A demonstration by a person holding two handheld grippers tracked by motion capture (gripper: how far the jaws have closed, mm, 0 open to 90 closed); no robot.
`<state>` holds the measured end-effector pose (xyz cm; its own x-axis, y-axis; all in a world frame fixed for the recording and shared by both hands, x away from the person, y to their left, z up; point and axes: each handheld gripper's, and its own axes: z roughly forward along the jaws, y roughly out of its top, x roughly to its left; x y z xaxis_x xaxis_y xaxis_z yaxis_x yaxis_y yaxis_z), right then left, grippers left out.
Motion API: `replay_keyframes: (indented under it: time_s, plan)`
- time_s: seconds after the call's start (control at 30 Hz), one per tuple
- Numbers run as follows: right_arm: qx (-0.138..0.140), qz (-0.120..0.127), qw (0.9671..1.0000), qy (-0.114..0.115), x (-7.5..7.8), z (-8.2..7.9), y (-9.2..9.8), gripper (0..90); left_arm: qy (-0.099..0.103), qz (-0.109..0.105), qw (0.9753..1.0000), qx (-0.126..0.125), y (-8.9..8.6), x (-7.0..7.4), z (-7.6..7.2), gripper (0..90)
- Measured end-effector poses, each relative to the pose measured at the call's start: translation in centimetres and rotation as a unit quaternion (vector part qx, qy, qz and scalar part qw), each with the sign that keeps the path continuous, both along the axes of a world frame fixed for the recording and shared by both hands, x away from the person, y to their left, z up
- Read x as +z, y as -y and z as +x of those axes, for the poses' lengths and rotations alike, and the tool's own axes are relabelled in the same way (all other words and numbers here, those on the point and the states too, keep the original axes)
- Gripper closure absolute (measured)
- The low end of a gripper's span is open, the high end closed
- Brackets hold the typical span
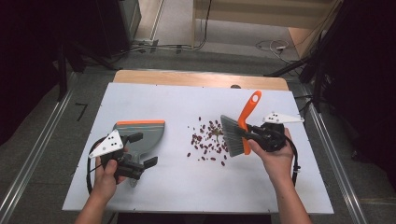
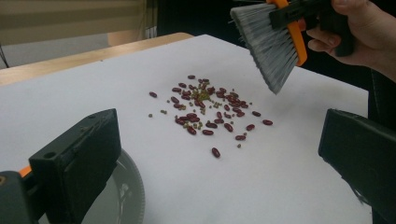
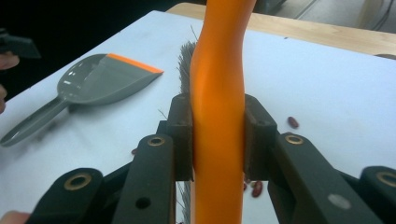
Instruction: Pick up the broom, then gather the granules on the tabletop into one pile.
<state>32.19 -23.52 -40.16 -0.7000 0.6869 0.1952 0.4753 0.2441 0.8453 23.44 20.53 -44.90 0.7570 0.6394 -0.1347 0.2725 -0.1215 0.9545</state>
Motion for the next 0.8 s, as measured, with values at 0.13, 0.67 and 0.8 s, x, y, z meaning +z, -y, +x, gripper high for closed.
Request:
replay_keyframes:
  time_s: [0.13,0.67,0.8]
  plan:
    - [-0.017,-0.003,0.9998,0.008,0.5,0.6,0.9,68.2,0.001,-0.002,1.0,0.006,-0.5,0.0,-0.2,0.0]
    - [-0.021,-0.165,0.9859,-0.016,0.3,5.2,-0.6,68.3,0.005,-0.011,0.9998,0.015,-1.3,-0.3,-0.3,0.0]
    - [-0.028,-0.199,0.9793,-0.022,0.4,6.8,-1.5,68.3,0.002,-0.017,0.9997,0.019,-1.7,-0.4,-0.3,0.0]
